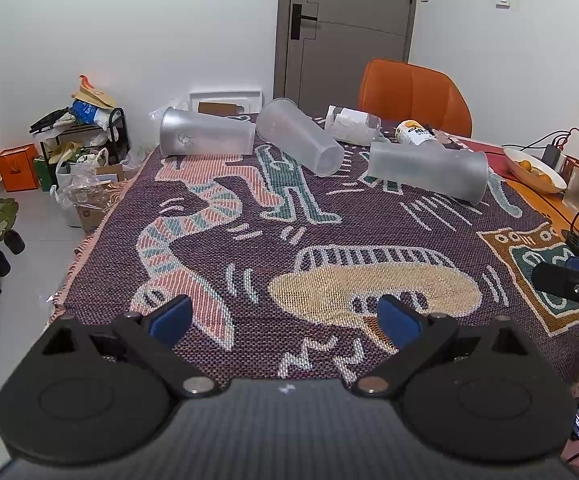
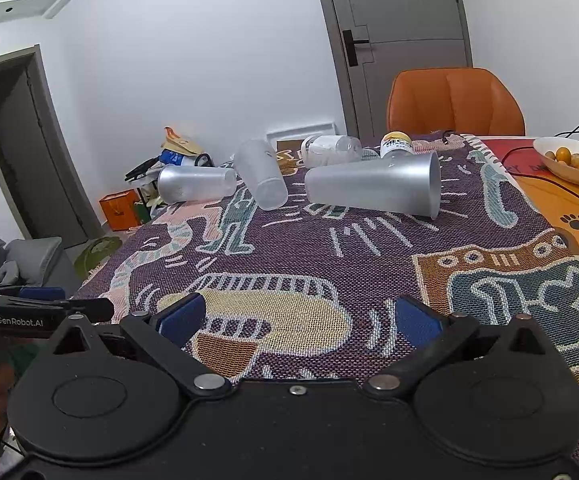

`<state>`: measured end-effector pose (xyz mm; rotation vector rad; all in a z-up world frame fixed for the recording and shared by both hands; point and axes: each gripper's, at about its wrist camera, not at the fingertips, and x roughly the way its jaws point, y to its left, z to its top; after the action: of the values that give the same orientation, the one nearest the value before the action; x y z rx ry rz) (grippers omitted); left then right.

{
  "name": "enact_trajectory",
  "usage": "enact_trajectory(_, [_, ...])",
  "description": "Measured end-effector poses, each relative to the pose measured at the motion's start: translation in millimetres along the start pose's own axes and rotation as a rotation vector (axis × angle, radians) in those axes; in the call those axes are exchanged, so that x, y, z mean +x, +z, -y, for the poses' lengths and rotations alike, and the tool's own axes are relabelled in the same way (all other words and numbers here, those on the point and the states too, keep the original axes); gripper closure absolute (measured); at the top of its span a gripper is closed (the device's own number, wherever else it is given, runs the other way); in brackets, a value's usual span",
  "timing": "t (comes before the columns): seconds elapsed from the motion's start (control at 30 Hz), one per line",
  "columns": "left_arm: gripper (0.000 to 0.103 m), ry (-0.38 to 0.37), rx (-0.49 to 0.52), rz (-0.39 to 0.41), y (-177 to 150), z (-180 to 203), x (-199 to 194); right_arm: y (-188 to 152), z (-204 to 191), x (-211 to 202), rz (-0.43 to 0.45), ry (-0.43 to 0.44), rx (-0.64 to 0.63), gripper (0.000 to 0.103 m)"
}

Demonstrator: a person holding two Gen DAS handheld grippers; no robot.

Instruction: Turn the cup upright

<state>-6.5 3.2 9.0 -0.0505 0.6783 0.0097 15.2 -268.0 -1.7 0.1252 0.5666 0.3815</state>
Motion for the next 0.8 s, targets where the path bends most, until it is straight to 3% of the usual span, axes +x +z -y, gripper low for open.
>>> enact_trajectory(0.8, [0.005,0.002,0.005,0.003,0.4,3.1,-0.2,1.2,0.2,0.1,-0.001,0.001,-0.003,0.0])
